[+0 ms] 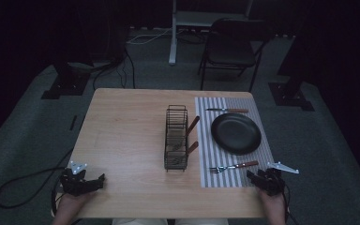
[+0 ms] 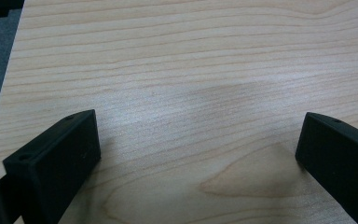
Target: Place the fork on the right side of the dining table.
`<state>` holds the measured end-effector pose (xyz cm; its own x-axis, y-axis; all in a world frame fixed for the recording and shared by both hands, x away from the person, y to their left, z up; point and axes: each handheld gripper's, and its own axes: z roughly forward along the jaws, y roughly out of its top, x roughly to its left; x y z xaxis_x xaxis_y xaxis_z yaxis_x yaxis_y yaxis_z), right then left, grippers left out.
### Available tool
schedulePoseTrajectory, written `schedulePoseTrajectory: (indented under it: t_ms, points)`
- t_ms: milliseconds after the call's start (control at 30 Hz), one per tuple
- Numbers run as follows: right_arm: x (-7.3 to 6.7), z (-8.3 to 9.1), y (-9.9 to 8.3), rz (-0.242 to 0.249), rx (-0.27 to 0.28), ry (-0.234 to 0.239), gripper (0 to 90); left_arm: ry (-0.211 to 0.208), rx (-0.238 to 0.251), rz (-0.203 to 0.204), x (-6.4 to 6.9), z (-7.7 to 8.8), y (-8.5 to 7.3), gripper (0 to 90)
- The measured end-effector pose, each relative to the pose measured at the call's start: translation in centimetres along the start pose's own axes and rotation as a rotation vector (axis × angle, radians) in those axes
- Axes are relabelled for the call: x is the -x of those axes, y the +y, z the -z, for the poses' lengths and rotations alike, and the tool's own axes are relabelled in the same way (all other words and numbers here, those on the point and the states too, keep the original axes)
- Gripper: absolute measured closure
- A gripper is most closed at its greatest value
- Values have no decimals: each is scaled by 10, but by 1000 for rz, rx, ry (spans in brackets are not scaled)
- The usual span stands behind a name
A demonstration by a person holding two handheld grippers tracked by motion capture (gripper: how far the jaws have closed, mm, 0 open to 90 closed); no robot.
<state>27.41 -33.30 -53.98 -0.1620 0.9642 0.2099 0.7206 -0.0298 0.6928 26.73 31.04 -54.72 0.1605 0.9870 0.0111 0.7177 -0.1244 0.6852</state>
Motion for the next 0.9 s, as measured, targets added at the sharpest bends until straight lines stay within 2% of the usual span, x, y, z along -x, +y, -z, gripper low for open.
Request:
schedulePoseTrajectory:
  t_ms: [100,167,267,333,633,900]
  points:
    - [-9,-2,-3,49,8,-40,379,0,0,0,0,0,0,0]
    - [-14,-4,-5,73,16,-74,313,0,1,1,0,0,0,0]
    - [-19,-6,-8,83,29,-103,242,0,2,0,0,0,0,0]
    - [-22,-7,-9,105,23,-134,138,0,2,0,0,0,0,0]
    - [-27,-7,-13,92,31,-170,119,0,2,1,0,0,0,0]
    - [-40,-8,-15,116,45,-203,119,0,2,0,0,0,0,0]
